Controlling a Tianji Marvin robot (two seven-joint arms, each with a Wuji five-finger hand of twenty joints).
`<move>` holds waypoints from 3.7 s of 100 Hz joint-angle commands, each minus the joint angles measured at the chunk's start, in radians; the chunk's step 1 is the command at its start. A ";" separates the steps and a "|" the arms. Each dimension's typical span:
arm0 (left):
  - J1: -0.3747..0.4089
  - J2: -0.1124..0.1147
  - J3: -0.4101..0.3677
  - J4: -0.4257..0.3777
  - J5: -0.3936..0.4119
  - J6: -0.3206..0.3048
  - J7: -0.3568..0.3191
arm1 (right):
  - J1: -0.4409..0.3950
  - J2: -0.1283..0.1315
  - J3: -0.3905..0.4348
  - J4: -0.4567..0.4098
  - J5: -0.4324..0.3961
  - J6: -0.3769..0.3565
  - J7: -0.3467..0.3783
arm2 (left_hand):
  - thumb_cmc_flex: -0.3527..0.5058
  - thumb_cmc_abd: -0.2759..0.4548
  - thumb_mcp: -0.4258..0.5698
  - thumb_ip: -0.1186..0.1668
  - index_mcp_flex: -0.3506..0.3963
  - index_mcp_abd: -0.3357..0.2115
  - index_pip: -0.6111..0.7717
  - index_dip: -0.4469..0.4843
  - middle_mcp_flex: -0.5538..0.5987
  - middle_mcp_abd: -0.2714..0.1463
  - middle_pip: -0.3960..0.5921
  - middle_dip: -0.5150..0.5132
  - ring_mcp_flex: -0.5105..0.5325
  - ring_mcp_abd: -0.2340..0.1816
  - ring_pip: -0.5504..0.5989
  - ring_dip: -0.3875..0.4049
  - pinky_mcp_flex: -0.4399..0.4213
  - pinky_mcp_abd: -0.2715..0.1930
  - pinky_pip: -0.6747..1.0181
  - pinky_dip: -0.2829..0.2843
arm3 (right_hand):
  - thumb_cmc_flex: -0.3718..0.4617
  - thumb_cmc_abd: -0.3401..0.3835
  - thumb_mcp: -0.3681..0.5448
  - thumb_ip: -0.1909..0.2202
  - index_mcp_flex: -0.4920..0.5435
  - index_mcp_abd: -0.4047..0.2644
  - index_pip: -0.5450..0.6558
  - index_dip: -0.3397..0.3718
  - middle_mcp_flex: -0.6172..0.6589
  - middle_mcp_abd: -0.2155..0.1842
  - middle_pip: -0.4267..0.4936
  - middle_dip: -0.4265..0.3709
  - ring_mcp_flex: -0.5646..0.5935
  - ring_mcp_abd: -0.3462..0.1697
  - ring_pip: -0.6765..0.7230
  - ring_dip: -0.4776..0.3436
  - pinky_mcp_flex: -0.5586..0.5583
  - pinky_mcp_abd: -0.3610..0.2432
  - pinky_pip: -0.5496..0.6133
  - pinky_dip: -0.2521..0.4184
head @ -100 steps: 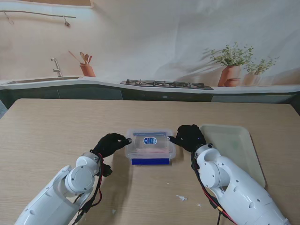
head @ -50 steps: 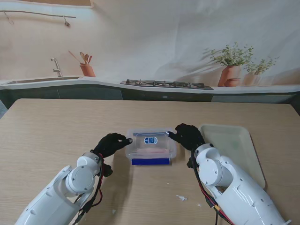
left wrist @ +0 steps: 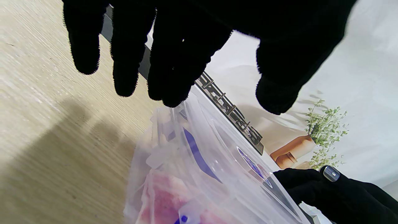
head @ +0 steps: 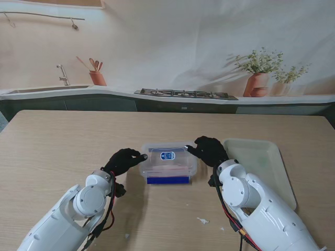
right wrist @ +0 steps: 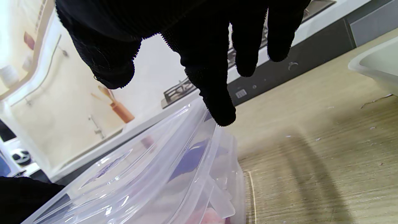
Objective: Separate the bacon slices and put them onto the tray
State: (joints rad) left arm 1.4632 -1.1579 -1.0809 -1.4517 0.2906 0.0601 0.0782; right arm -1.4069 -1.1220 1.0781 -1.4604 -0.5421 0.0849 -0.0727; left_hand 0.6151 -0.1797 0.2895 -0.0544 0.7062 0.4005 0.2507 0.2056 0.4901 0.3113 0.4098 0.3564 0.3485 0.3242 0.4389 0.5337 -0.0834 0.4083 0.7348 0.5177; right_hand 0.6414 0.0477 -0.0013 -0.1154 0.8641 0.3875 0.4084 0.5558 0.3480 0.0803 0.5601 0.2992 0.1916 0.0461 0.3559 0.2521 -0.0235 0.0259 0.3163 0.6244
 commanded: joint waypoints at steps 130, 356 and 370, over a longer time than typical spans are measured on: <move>0.029 -0.008 -0.044 0.006 0.039 0.019 0.007 | 0.033 0.008 -0.069 0.003 -0.124 0.016 0.054 | 0.011 0.022 -0.005 0.022 -0.008 -0.133 0.008 0.008 -0.012 -0.086 0.015 -0.001 -0.024 -0.018 -0.008 0.008 -0.016 -0.019 -0.037 0.020 | 0.073 -0.037 -0.007 0.080 -0.073 -0.208 -0.035 -0.010 -0.048 0.025 0.013 0.001 -0.029 0.017 0.009 0.006 0.005 0.007 0.002 0.018; -0.038 -0.027 -0.034 0.016 -0.101 0.246 -0.053 | 0.023 0.030 -0.067 -0.044 -0.200 -0.039 0.101 | -0.010 -0.121 -0.042 0.046 -0.150 -0.089 0.121 0.088 -0.093 -0.056 0.062 0.081 -0.045 0.002 0.038 0.072 -0.018 -0.027 0.082 0.070 | 0.089 -0.078 0.027 0.082 -0.035 -0.272 0.015 0.014 -0.015 0.026 0.010 0.001 -0.001 0.032 0.029 0.018 0.039 0.036 0.016 0.009; -0.037 -0.033 -0.038 0.018 -0.132 0.257 -0.048 | 0.027 0.032 -0.072 -0.044 -0.195 -0.046 0.115 | -0.009 -0.136 -0.023 0.046 -0.153 -0.089 0.124 0.088 -0.093 -0.044 0.061 0.078 -0.046 0.004 0.037 0.071 -0.018 -0.027 0.082 0.070 | 0.087 -0.077 0.027 0.082 -0.036 -0.277 0.016 0.013 -0.015 0.025 0.008 0.000 -0.001 0.028 0.027 0.016 0.038 0.036 0.016 0.009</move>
State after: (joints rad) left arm 1.4245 -1.1804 -1.1159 -1.4320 0.1845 0.3054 0.0399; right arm -1.3797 -1.0860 1.0121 -1.4964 -0.7403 0.0472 0.0202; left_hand 0.6038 -0.2893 0.2550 -0.0544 0.5570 0.3237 0.3873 0.3059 0.4064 0.2669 0.4727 0.4421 0.3201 0.3370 0.4887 0.5951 -0.0853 0.4071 0.7976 0.5953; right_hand 0.7228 -0.0286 0.0120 -0.0853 0.8188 0.1434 0.4255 0.5642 0.3278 0.0949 0.5603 0.2987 0.1916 0.0783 0.3849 0.2643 0.0165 0.0617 0.3192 0.6251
